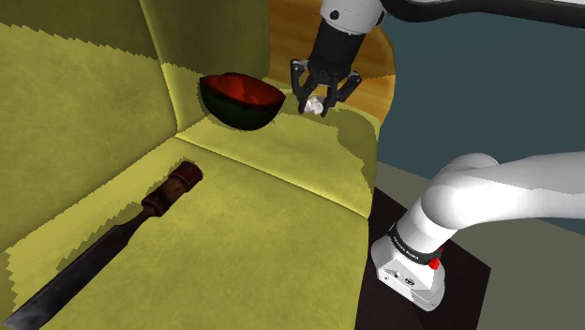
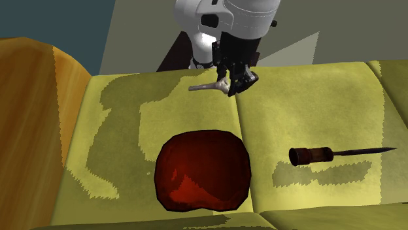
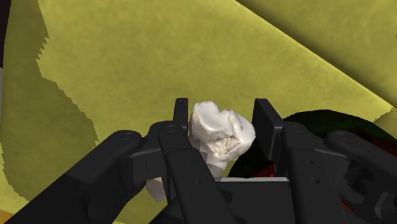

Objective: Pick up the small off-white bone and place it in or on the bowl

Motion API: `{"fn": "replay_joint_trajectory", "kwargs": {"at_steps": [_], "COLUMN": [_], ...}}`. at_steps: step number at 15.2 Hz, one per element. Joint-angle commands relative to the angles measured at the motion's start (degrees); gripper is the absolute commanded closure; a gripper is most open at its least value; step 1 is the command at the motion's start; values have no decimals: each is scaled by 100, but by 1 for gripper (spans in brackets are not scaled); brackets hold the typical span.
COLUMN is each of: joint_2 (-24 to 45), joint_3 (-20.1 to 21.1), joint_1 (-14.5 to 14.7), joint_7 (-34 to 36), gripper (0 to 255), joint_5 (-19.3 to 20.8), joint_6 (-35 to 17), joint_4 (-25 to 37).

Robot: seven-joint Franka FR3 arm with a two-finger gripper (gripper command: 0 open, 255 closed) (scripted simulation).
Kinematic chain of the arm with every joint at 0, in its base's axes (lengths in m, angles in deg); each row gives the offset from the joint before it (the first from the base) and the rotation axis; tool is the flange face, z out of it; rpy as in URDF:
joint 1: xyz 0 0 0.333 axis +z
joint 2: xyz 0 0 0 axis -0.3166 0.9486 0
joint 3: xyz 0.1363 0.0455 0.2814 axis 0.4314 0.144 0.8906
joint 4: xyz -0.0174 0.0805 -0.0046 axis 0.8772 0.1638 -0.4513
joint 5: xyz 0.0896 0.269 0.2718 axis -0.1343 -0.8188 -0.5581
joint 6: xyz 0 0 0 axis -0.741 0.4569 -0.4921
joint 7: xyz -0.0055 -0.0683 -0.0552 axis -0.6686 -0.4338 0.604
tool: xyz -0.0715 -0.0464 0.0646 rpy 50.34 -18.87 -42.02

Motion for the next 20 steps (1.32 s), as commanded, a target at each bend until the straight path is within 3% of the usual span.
{"fn": "replay_joint_trajectory", "kwargs": {"at_steps": [1, 6, 12, 18, 20], "joint_2": [38, 126, 1470, 3045, 3159], "joint_3": [-31, -105, 676, 1642, 1707], "joint_1": [-23, -72, -478, -911, -916], "joint_7": [8, 15, 586, 1423, 1497], "gripper": [255, 255, 255, 255, 255], "joint_5": [37, 116, 308, 1022, 1094], "joint_6": [154, 492, 138, 13, -61], "joint_4": [190, 614, 1683, 3017, 3032]}}
